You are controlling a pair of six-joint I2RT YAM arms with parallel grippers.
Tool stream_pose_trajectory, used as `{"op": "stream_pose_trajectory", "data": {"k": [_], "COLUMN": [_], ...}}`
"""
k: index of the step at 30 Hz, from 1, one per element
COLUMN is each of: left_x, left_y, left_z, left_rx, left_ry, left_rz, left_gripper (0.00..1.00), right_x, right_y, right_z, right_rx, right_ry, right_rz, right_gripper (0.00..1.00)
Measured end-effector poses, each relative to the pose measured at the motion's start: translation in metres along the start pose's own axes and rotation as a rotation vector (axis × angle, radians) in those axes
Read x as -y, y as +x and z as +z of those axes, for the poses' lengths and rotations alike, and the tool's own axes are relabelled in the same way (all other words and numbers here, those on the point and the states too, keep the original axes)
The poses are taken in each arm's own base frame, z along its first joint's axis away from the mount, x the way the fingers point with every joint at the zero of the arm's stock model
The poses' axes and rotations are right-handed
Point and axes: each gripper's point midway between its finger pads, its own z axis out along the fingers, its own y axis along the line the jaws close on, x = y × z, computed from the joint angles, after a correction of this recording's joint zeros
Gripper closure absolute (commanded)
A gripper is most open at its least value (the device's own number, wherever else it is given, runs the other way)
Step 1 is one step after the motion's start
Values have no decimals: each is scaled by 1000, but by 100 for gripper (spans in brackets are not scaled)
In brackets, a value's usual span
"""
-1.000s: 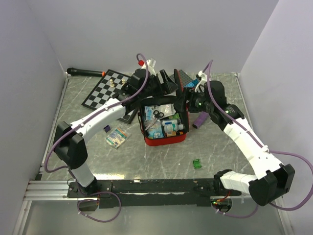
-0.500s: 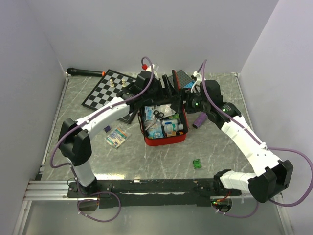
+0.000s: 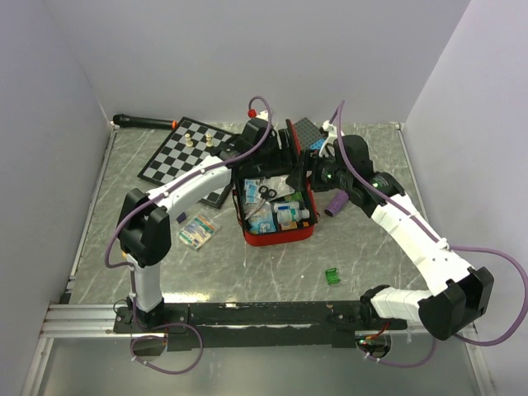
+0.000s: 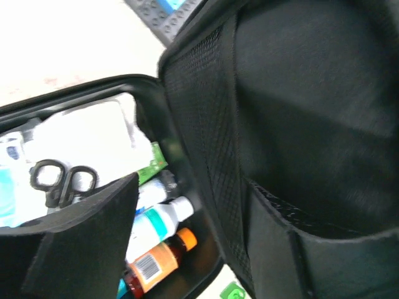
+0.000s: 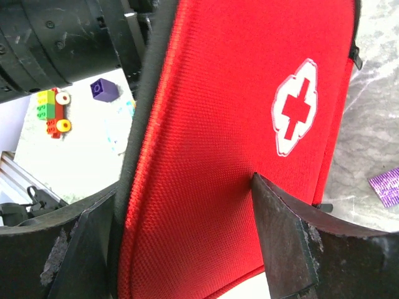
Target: Organize the medicine kit
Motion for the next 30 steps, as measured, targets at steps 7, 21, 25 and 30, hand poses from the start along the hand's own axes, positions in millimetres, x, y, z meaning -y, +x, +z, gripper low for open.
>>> {"op": "stream_pose_trajectory", "data": {"k": [7,21,25,30], "left_x": [-14,-20,-26,-29], "left_y": [-1,-10,-6,-9], "left_z": [-4,-22,-27,-35], "left_rx": [11,52,45,52], "left_ry": [-90,-144,-153,-155], "left_rz": [33,76,75,70], "left_gripper": [42,46,41,38], "right_x": [8,20,12,6], "right_y": [-4,-15,-10,-11], "right_z": [-5,-14,-12,-10], "right_rx": [-1,18,3,0], "right_ry": [74,191,178,186], "right_rz": [0,-20,-48,-77], "right_gripper": [23,25,25,25]}}
